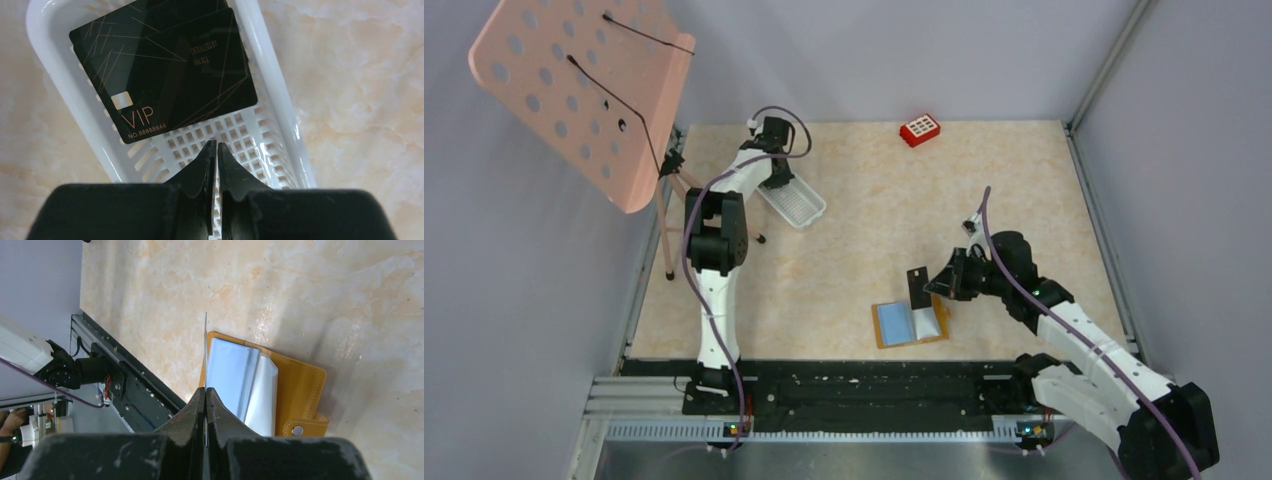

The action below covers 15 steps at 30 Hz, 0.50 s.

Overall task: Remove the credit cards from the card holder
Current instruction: Place the credit card in the storage box.

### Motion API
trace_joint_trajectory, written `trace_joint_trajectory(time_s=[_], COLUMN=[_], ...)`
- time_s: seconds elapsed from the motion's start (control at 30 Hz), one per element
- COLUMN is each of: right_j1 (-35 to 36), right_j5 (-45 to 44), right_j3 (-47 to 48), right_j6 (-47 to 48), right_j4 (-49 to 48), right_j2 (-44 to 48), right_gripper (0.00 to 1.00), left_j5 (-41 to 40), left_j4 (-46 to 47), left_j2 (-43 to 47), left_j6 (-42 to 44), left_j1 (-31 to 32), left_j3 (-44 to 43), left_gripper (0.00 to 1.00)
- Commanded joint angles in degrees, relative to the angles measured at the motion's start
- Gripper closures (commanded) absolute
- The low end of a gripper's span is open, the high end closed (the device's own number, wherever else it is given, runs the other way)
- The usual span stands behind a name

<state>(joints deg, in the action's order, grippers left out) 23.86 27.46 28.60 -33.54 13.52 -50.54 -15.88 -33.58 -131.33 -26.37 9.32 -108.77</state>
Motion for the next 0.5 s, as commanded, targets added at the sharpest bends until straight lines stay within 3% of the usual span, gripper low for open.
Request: trace_joint_trajectory(time_s=[0.0, 0.47], right_j1=[0.3, 0.3], right_j5=[-1.0, -1.6], right_j3=[3.1, 2.8], right_j6=[0.9, 1.2], right_j4=[0.4, 0.1], right_j2=[0.4, -0.7], right_gripper=[1.00, 1.00], left_j5=[0.0, 0.2], left_j4=[1.1, 5.4], left_j2=[-1.5, -2.1], left_j6=[1.1, 3.9], left_j1=[-1.6, -2.5], left_j3=[-2.7, -2.8], left_gripper=[0.90, 0.90])
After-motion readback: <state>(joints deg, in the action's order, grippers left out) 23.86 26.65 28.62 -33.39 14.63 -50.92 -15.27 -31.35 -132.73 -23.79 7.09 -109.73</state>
